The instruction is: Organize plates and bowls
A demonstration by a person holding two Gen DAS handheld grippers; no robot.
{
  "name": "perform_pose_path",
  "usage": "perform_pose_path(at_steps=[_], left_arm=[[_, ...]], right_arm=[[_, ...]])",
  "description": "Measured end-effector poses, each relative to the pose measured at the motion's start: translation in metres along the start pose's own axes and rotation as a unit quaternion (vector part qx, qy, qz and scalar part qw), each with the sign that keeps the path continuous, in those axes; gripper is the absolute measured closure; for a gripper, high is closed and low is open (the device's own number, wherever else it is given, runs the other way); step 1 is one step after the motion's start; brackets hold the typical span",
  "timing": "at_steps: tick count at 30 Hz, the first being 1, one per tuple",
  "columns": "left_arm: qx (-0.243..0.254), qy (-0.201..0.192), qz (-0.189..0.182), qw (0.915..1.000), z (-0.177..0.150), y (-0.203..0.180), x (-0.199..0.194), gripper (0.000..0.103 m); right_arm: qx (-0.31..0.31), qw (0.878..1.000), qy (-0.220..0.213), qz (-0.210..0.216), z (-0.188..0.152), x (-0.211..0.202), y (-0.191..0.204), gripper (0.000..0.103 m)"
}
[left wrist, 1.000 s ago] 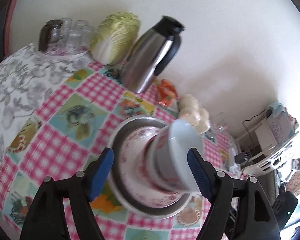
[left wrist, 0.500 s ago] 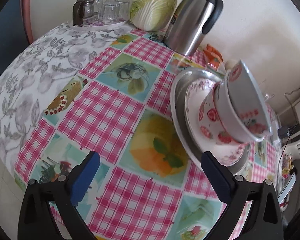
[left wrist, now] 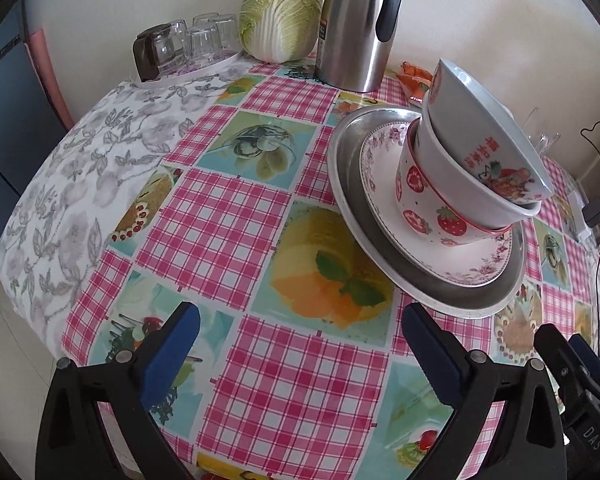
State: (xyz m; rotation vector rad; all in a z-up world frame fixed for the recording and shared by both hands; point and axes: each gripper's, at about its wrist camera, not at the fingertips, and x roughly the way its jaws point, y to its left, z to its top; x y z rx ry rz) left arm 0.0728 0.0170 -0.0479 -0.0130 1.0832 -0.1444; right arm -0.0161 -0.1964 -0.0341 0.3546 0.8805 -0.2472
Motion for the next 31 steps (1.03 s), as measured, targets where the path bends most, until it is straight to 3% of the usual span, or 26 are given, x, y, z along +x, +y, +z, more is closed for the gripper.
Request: perform_pose_path(at_steps=[3,5,31], left_arm=[[0.015,-0.001,0.047,0.9988,-0.0012,-0.0046,0.0013,0.002],[0.025,-0.007,0.059,0.9979,-0.0012,-0.0057,0.0007,0.002],[0.032,-0.011,0.05,0.9982,-0.0001,-0.0086,0.0007,0.002]], right_arm=[[0.001,1.0,0.001,-0.005,0.0006,-0.0004,-0.0011,0.0],[0.001,1.0,0.001,-0.008,0.0011,-0.0005,-0.0019,0.0],[-0.004,1.0,0.009,-0.018,0.0027,0.0035,-0.0055,0.0]])
